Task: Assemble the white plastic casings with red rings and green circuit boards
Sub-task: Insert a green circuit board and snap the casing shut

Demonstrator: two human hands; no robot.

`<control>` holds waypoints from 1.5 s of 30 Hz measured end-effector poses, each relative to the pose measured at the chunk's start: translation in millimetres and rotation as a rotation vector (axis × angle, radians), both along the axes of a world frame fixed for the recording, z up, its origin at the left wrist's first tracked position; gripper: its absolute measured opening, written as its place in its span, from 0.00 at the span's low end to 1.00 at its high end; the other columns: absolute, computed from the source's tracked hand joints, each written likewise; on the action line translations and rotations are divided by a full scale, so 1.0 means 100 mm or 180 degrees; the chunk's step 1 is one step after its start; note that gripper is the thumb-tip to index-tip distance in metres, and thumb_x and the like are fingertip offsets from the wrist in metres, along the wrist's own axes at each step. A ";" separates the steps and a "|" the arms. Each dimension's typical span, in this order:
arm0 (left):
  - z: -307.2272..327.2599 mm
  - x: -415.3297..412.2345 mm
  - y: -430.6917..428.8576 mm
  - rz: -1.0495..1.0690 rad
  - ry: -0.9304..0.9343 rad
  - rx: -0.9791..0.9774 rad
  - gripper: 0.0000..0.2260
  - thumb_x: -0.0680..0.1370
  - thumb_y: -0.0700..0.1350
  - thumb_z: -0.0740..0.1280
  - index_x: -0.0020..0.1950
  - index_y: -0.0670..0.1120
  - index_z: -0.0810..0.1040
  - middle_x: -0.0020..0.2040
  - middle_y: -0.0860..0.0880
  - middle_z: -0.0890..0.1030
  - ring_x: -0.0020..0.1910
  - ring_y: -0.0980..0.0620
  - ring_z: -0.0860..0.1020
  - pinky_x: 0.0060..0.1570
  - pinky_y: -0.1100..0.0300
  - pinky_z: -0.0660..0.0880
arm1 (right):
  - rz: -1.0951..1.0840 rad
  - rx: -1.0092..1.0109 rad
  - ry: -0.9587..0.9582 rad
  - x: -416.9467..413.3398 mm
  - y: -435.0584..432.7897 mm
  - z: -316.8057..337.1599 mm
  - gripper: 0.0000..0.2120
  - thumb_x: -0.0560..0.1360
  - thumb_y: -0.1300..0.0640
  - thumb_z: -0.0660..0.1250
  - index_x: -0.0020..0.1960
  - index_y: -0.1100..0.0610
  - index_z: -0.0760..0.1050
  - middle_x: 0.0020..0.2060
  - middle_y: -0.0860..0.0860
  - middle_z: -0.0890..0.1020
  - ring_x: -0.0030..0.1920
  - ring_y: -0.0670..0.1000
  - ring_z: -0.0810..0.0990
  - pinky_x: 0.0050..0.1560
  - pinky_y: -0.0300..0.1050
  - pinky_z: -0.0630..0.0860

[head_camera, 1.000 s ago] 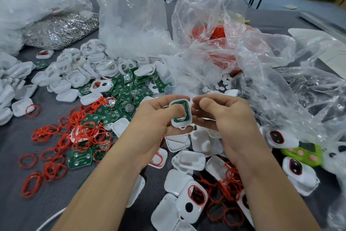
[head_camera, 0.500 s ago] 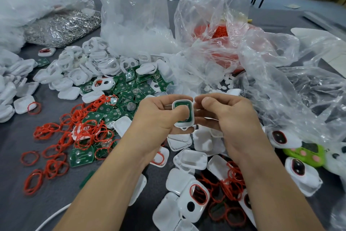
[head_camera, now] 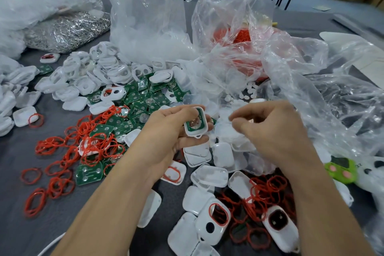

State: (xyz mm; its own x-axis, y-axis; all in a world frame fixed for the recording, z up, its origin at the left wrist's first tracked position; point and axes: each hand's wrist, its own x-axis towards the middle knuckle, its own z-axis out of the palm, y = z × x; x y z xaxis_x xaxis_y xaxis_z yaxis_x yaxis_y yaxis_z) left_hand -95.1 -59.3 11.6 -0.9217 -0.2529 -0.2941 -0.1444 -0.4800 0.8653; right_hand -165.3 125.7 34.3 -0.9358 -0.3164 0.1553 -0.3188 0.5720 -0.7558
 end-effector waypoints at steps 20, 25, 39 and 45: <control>-0.01 -0.01 -0.02 -0.0034 -0.0130 0.0066 0.13 0.83 0.38 0.61 0.53 0.39 0.85 0.52 0.37 0.86 0.47 0.43 0.86 0.38 0.52 0.84 | 0.0290 0.0478 -0.0012 0.00 0.06 0.06 0.24 0.62 0.51 0.83 0.54 0.34 0.83 0.47 0.36 0.81 0.48 0.37 0.77 0.44 0.32 0.71; 0.00 -0.02 0.00 -0.0086 -0.0205 0.0130 0.14 0.84 0.44 0.62 0.52 0.38 0.85 0.49 0.38 0.86 0.45 0.41 0.85 0.40 0.48 0.85 | 0.0355 -0.0301 0.0223 0.06 -0.06 0.05 0.23 0.64 0.56 0.82 0.56 0.39 0.84 0.47 0.33 0.84 0.49 0.41 0.83 0.49 0.39 0.81; 0.03 -0.03 0.04 -0.0267 -0.0190 0.0172 0.27 0.86 0.56 0.55 0.56 0.35 0.84 0.44 0.40 0.86 0.30 0.50 0.82 0.40 0.48 0.85 | 0.0652 0.0084 0.0287 0.18 -0.24 -0.06 0.25 0.66 0.55 0.80 0.59 0.36 0.82 0.48 0.26 0.79 0.51 0.31 0.78 0.48 0.23 0.72; 0.04 -0.03 0.04 -0.0341 -0.0192 0.0275 0.28 0.86 0.57 0.54 0.60 0.34 0.81 0.46 0.39 0.86 0.34 0.48 0.84 0.41 0.48 0.85 | 0.0928 -0.0902 -0.0555 0.09 -0.23 -0.07 0.21 0.67 0.63 0.81 0.57 0.47 0.85 0.49 0.41 0.88 0.52 0.43 0.86 0.55 0.39 0.81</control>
